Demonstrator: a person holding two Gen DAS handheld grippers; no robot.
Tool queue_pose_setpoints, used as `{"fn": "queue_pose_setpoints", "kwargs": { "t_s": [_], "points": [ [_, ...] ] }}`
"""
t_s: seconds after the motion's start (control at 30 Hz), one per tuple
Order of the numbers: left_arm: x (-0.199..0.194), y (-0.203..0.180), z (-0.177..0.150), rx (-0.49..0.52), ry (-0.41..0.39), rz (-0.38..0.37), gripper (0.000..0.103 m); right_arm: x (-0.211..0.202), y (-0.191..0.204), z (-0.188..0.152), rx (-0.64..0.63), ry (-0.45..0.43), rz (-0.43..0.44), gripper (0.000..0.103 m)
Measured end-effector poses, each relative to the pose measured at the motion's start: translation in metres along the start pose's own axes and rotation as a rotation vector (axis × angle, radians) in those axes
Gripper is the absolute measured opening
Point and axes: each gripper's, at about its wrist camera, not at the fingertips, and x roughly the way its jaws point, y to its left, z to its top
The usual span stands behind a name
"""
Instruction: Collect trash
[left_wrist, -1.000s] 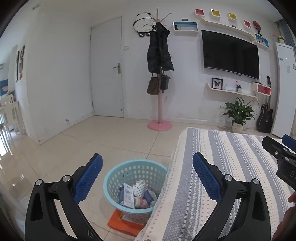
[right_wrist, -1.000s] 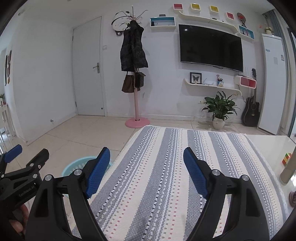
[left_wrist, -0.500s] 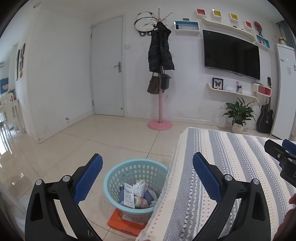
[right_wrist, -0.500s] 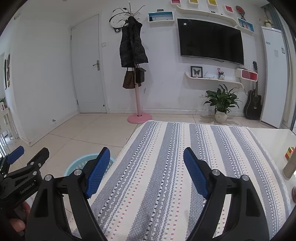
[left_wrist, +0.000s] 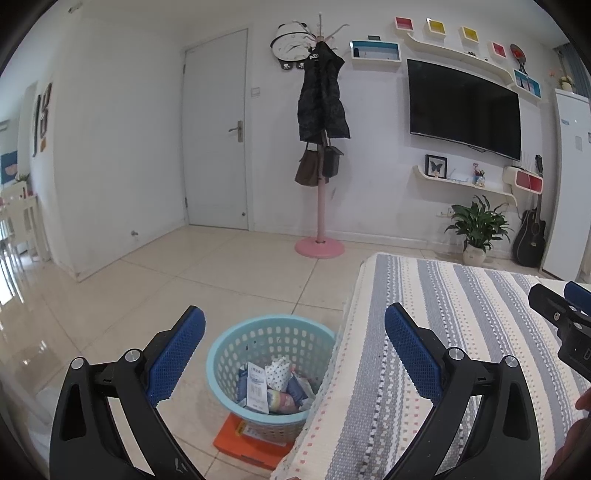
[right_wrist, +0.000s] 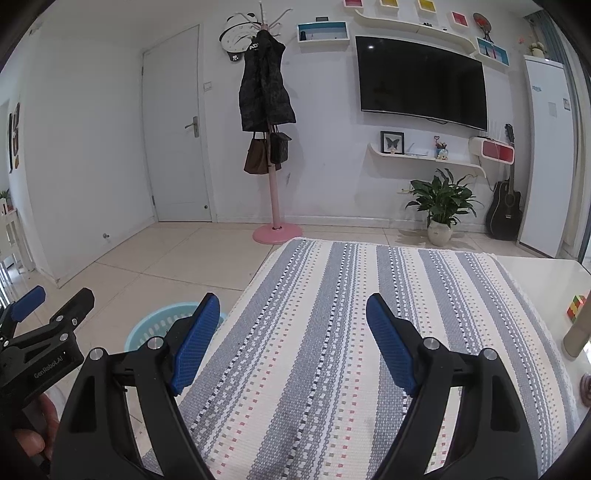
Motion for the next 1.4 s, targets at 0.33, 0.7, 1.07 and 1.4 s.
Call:
{"fn": "queue_pose_setpoints", "kwargs": {
  "t_s": [0.33, 0.7, 1.07, 1.4],
  "points": [
    [-0.0061, -0.0039, 0.0011, 0.025, -0.028, 0.022, 0.095, 0.001, 0.002, -0.0005, -0.007, 0.002, 0.01, 0.077],
    [-0.0061, -0.0061, 0.0019, 0.028, -0.02, 0.018, 0.095, -0.0012, 0.0028, 0.0004, -0.013, -0.002, 0.015, 0.077],
    [-0.008, -0.0081, -0.0006, 0.018, -0.012, 0.022, 0.095, -0.0019, 0.0035, -0.0011, -0.016, -0.001, 0.018, 0.077],
    [-0.0076, -0.0072, -0.0008, -0.007, 0.011, 0.026, 0.095, 0.0007, 0.0018, -0.0021, -0.013, 0.011, 0.026, 0.077]
  ]
}}
